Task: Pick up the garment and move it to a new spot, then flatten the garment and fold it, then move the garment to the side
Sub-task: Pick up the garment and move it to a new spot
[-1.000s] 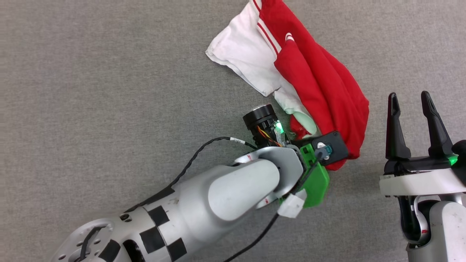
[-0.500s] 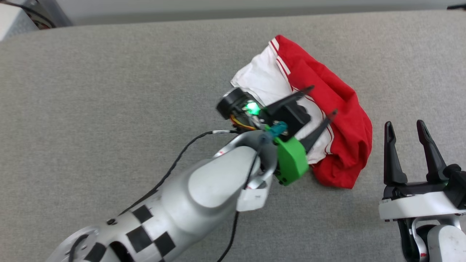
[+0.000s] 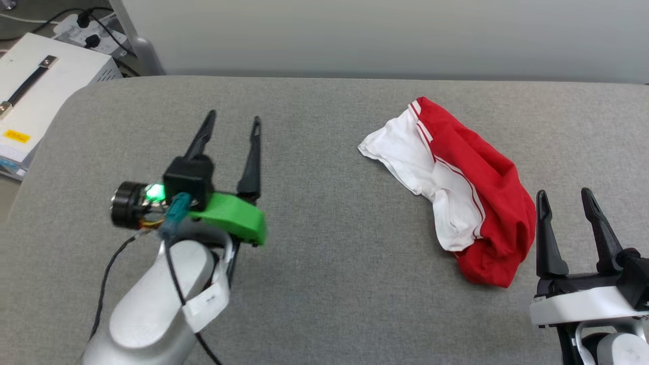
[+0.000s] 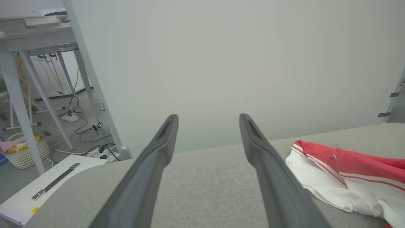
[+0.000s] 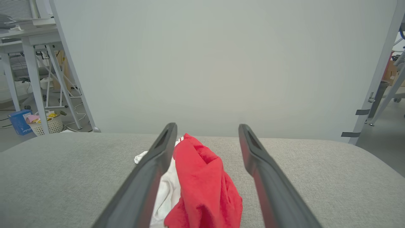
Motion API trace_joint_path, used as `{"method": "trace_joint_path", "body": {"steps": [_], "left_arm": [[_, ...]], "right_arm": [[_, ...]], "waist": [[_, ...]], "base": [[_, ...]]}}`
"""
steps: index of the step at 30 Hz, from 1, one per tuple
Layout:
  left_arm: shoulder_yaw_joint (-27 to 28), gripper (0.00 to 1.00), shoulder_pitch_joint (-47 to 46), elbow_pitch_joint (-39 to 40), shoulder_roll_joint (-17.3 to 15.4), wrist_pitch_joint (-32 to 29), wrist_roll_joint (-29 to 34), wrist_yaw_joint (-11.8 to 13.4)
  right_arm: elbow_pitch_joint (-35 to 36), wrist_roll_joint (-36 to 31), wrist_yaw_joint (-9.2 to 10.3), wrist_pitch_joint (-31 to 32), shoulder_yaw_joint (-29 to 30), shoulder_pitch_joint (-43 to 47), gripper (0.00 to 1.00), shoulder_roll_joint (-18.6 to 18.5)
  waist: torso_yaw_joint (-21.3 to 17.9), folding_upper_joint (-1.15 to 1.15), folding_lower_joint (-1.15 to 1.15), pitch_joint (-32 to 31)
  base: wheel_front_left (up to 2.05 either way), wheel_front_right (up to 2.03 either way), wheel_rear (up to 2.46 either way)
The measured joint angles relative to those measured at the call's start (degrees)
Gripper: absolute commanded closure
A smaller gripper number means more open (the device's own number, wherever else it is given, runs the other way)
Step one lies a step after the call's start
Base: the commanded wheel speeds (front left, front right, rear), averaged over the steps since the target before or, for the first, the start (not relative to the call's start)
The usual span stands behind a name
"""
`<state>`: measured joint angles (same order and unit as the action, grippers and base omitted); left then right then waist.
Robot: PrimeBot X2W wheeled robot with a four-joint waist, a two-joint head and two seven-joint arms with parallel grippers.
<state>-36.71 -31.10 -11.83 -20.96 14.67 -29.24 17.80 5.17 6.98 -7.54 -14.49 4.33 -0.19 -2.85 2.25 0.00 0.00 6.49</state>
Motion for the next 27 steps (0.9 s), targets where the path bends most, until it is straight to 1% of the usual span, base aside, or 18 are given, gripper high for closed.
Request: {"method": "trace_joint_path", "body": {"steps": [3, 5, 8, 10, 17, 21, 27], "left_arm": [[6.00, 0.00, 6.25, 3.07, -1.15, 0.00, 1.94, 0.36], [9.50, 0.00, 10.31, 4.86, -1.21, 0.00, 3.03, 0.30], [14.24, 0.00, 16.21, 6.92, -0.74, 0.00, 4.85, -0.65], [17.23, 0.00, 19.99, 7.79, 0.35, 0.00, 6.24, -1.97], [23.15, 0.00, 28.65, 6.82, 5.57, 0.00, 10.01, -7.35], [25.93, 0.00, 31.58, 6.05, 8.16, 0.00, 12.40, -10.21], [28.63, 0.00, 34.00, 4.69, 10.93, 0.00, 15.58, -13.38]], "right_arm": [[0.16, -0.55, 0.01, 0.00, -0.35, 0.21, 0.00, 0.00], [0.18, -0.86, 0.01, 0.00, -0.60, 0.37, 0.00, 0.00], [0.07, -1.27, 0.01, 0.00, -1.11, 1.05, 0.00, 0.00], [-0.26, -1.46, 0.01, 0.00, -1.36, 1.71, 0.00, 0.02], [-2.47, -1.74, 0.01, 0.00, -2.20, 4.11, 0.00, 0.00], [-3.54, -1.90, 0.01, -0.08, -2.86, 5.47, 0.00, 0.00], [-5.36, -2.22, 0.01, -0.24, -3.78, 7.33, 0.00, -0.10]], "waist": [[0.40, 0.00, 0.00, -0.87], [0.53, 0.00, 0.00, -1.35], [0.56, 0.00, 0.00, -2.08], [0.51, 0.00, 0.00, -2.62], [0.19, 0.00, 0.00, -4.39], [0.02, 0.00, 0.00, -5.36], [0.20, 0.00, 0.00, -6.12]], "base": [[0.00, 0.00, 0.00], [0.00, 0.00, 0.00], [0.00, 0.00, 0.00], [0.00, 0.00, 0.00], [0.00, 0.00, 0.00], [0.00, 0.00, 0.00], [0.00, 0.00, 0.00]]}}
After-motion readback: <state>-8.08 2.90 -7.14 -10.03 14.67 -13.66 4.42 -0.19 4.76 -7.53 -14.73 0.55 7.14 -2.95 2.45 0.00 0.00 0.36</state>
